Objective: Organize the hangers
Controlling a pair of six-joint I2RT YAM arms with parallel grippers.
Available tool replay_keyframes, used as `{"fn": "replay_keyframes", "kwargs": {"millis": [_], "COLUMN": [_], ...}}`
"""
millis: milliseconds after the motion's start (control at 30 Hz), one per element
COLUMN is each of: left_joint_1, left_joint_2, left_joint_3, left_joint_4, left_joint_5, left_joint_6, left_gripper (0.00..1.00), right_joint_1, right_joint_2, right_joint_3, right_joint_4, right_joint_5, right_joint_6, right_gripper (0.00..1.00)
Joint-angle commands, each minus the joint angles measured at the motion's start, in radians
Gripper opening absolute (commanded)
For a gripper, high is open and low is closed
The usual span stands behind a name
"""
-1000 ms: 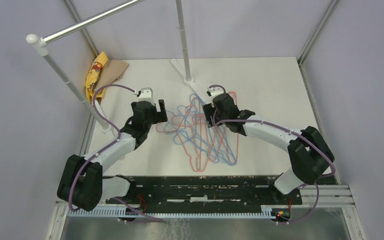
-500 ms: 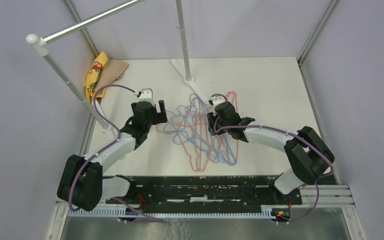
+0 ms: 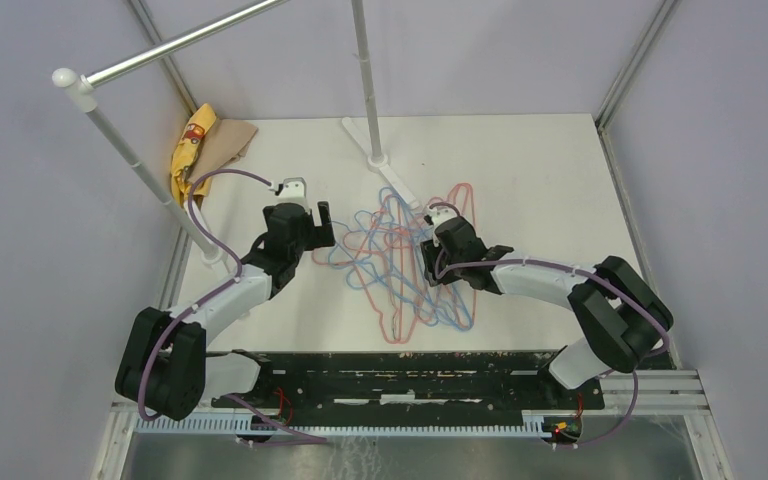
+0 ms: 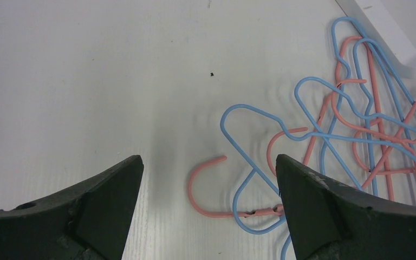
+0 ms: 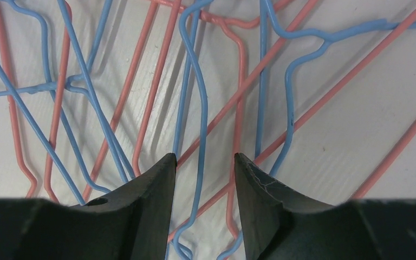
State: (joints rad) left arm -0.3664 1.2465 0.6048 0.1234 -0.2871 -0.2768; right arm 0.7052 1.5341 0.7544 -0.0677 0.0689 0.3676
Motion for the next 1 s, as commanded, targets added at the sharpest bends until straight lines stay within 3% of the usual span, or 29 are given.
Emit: {"fn": "replay_keyframes", "kwargs": {"millis": [0,200,400,567,967], "left_joint_1": [-0.003,-0.003,-0.003,-0.003,-0.004], "left_joint_2": [0.001,-0.001,-0.014,-0.022,-0.058], "left_joint_3": [0.010,0.012,0.012,0.015,0.036], "left_joint_4": [0.012,0.006,-0.002,-0.011,-0.048], "left_joint_5": [-0.011,-0.012,-0.013,-0.017,0.003], "left_joint_6": [-0.035,-0.036,-0.035,-0.037,-0.067], "left_gripper": [0.99,0.99,0.99,0.99,0.99], "right_joint_1": [0.003,0.003,0.003,0.003,0.003], "right_joint_2": [-0.044,-0.033,-0.017,-0.034,-0.300], "right_joint_3": [-0.023,-0.033,-0.031,-0.018,0.020], "right_joint_4": [0.028,0.047,0.052,0.035,-0.097], "right_joint_5": [-0.003,-0.006,-0.018,-0.022,-0.018], "right_joint_6": [0.019,0.023,0.025,0.024,0.003], "right_gripper": [0.51,0.46,0.34,0.01,0.01]}}
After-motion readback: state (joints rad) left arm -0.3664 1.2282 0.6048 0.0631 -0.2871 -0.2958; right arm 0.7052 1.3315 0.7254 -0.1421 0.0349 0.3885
